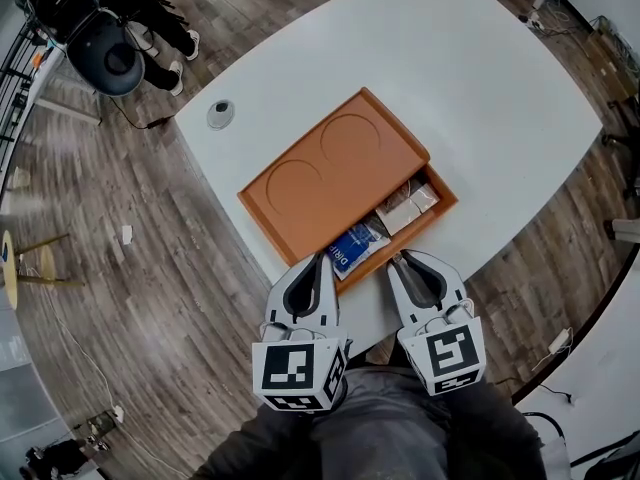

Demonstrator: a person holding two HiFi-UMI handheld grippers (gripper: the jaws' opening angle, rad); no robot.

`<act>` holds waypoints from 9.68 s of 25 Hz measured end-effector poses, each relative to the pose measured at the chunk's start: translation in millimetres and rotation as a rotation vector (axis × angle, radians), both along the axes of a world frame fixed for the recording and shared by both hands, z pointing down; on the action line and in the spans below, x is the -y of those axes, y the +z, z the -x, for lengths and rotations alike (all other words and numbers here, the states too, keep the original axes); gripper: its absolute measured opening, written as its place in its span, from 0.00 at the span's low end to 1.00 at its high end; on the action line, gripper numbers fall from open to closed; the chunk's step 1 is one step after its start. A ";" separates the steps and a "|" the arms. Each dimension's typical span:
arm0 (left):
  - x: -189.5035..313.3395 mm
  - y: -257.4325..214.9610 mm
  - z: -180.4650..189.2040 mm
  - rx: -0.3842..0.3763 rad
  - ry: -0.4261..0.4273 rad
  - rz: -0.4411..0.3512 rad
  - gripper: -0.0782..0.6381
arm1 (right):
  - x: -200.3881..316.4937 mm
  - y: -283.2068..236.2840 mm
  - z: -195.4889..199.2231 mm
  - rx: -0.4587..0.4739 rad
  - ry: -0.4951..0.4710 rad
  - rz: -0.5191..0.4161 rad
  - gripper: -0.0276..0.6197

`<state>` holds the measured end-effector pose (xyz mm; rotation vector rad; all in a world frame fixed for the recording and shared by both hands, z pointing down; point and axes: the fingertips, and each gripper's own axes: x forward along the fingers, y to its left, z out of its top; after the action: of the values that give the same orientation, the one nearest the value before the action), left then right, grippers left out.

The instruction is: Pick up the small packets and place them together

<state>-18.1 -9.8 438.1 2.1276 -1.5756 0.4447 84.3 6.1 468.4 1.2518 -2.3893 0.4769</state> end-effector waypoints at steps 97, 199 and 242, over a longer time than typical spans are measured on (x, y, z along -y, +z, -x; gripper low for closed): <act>26.0 6.3 13.3 -0.068 0.067 0.260 0.10 | -3.9 3.0 3.9 0.014 -0.087 0.018 0.14; 16.9 -31.2 47.2 -0.221 -0.117 0.199 0.10 | -4.5 -3.4 74.8 -0.438 -0.802 0.117 0.35; 1.7 -93.7 49.2 -0.217 0.058 0.031 0.10 | 4.1 -106.3 71.4 -0.547 -0.474 -0.157 0.05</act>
<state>-67.3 -11.5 344.5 2.1226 -1.3802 0.2454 12.9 2.0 362.1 0.7026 -2.1554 -0.1815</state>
